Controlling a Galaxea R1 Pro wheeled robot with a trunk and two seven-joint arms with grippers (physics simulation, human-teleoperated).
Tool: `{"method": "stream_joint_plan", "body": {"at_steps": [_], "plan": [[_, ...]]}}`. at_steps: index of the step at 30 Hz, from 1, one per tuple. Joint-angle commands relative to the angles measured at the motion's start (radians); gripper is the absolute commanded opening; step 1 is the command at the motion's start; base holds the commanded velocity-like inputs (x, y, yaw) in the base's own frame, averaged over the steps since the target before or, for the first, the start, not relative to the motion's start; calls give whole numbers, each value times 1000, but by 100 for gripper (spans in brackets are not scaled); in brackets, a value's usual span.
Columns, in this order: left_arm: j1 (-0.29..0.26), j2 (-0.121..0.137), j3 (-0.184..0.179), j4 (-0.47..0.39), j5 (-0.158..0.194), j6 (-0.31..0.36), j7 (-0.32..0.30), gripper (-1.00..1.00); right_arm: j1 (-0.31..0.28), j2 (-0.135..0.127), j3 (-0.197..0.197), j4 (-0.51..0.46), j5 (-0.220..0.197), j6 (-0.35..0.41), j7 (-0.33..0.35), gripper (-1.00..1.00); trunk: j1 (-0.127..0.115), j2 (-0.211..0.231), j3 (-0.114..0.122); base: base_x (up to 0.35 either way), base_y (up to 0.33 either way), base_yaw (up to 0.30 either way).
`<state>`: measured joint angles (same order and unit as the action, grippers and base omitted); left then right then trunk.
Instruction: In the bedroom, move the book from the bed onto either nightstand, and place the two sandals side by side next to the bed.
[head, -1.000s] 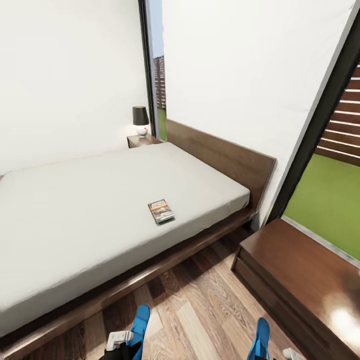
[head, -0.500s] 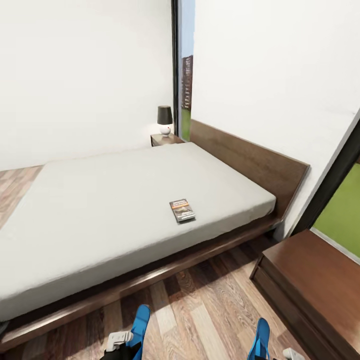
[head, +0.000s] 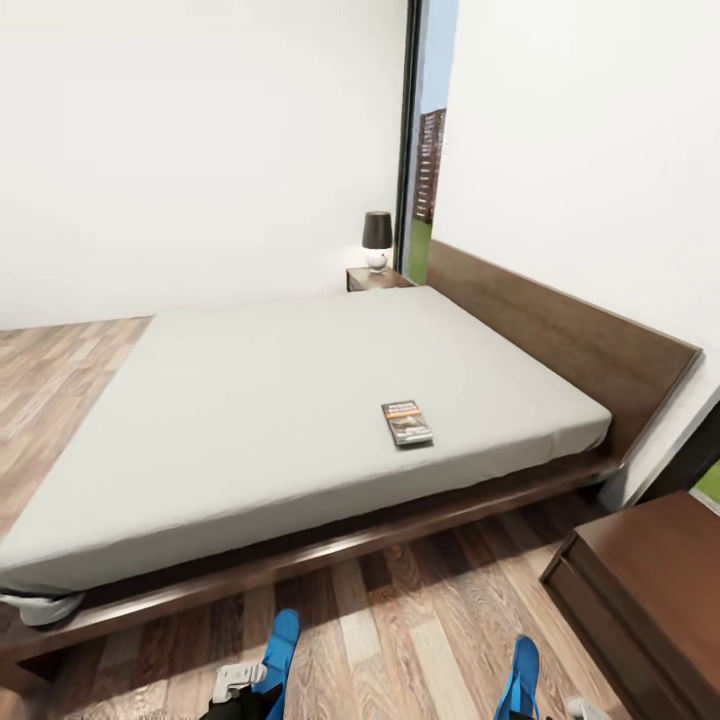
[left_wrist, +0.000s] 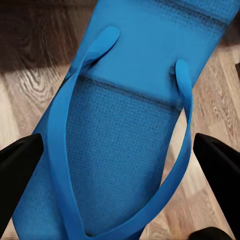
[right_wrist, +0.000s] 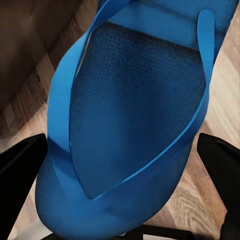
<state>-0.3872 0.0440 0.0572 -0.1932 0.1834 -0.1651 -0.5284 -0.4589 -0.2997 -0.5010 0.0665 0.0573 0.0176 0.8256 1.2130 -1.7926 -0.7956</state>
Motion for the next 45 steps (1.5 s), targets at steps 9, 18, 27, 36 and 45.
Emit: {"method": "stream_joint_plan", "body": {"at_steps": [9,18,27,36,45], "plan": [[0,0,6,2,1,-1,-6,-100,-1,-1,-10,2,6,2,3,-100,0,0,-1,0,0,293],[0,0,6,2,2,-1,-6,-100,-1,-1,-10,2,6,1,3,-100,0,0,-1,0,0,293],[0,0,6,2,1,-1,-6,-100,-1,-1,-10,2,6,2,3,-100,0,0,-1,0,0,293],[0,0,6,2,1,-1,-6,-100,-1,-1,-10,2,6,2,3,-100,0,0,-1,0,0,293],[0,0,6,2,2,-1,-6,-100,-1,-1,-10,2,6,2,3,-100,0,0,-1,0,0,213]]}}
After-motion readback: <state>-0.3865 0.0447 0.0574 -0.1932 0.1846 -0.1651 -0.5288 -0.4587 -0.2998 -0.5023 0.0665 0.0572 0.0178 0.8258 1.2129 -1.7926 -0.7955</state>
